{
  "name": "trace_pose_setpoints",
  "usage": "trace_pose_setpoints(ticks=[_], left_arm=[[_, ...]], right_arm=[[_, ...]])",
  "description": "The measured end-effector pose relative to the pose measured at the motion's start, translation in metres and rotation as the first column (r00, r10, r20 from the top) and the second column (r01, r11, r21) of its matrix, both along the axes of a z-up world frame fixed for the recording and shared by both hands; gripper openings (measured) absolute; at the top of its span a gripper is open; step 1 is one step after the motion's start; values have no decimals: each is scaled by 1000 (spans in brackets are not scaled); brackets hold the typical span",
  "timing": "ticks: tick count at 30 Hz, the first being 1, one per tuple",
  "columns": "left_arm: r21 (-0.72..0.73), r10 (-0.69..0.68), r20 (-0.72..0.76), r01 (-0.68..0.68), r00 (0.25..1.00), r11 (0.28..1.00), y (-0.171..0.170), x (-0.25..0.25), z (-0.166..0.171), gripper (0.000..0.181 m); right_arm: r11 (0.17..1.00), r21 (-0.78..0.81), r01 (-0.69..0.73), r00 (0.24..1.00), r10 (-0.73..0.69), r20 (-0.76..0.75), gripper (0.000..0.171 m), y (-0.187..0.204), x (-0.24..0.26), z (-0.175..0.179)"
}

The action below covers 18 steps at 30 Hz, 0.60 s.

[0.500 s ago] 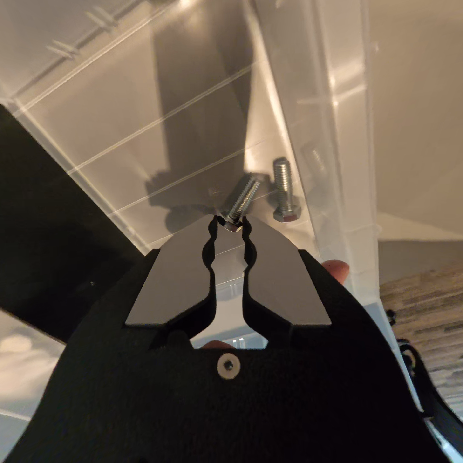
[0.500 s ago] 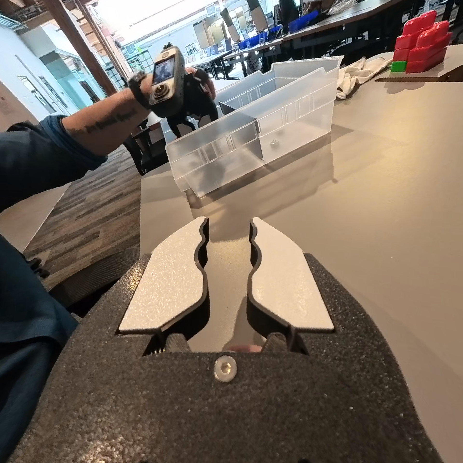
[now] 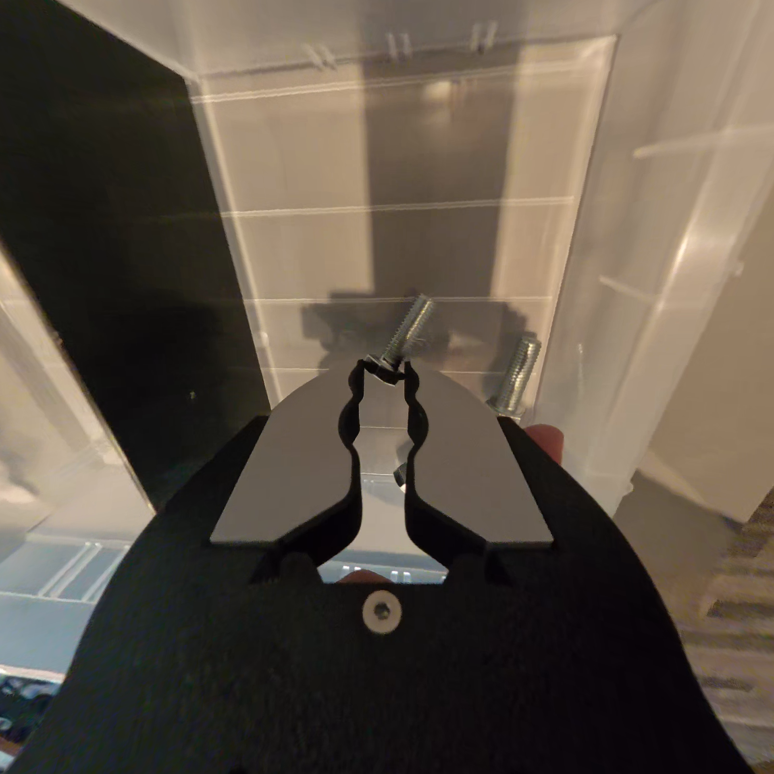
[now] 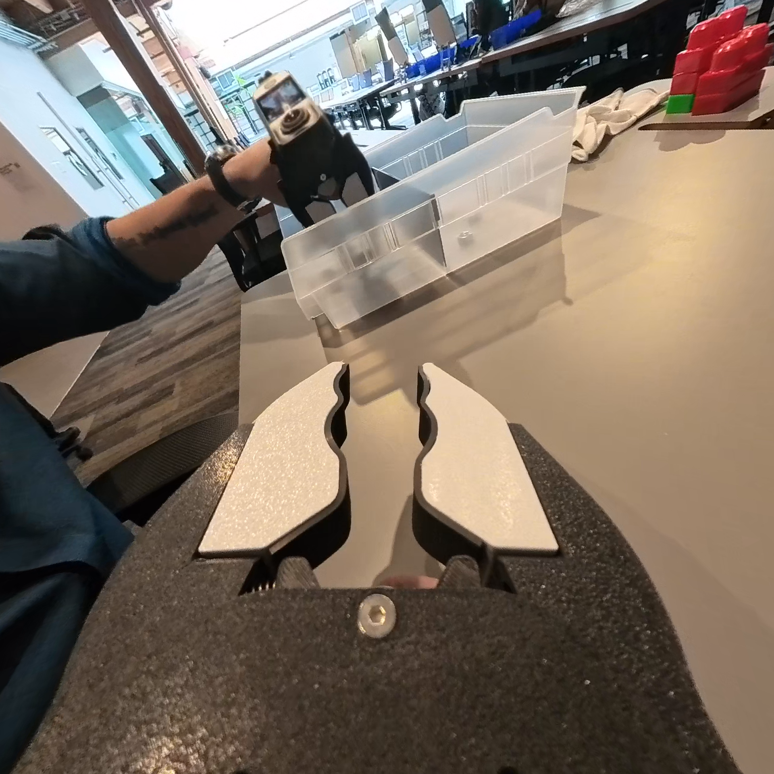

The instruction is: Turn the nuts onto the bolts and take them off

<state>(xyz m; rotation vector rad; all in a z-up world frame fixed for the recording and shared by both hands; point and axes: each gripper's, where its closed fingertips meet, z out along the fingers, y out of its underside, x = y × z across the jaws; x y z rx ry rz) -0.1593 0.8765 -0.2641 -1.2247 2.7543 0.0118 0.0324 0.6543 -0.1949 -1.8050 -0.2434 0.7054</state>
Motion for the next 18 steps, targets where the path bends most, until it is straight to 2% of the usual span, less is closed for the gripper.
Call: trace_pose_setpoints(ticks=[5, 8, 18], left_arm=[[5, 202, -41, -202, 979, 979, 2, -4, -4, 18], [10, 262, -25, -262, 965, 965, -5, 0, -5, 18], [-106, 381, -96, -390, 920, 915, -20, -5, -6, 19]], right_arm=[[1000, 7, -5, 1000, 5, 6, 30, 0, -2, 0], [1000, 7, -8, 1000, 8, 0, 30, -1, -2, 1], [1000, 11, -9, 1000, 9, -7, 30, -1, -1, 2]])
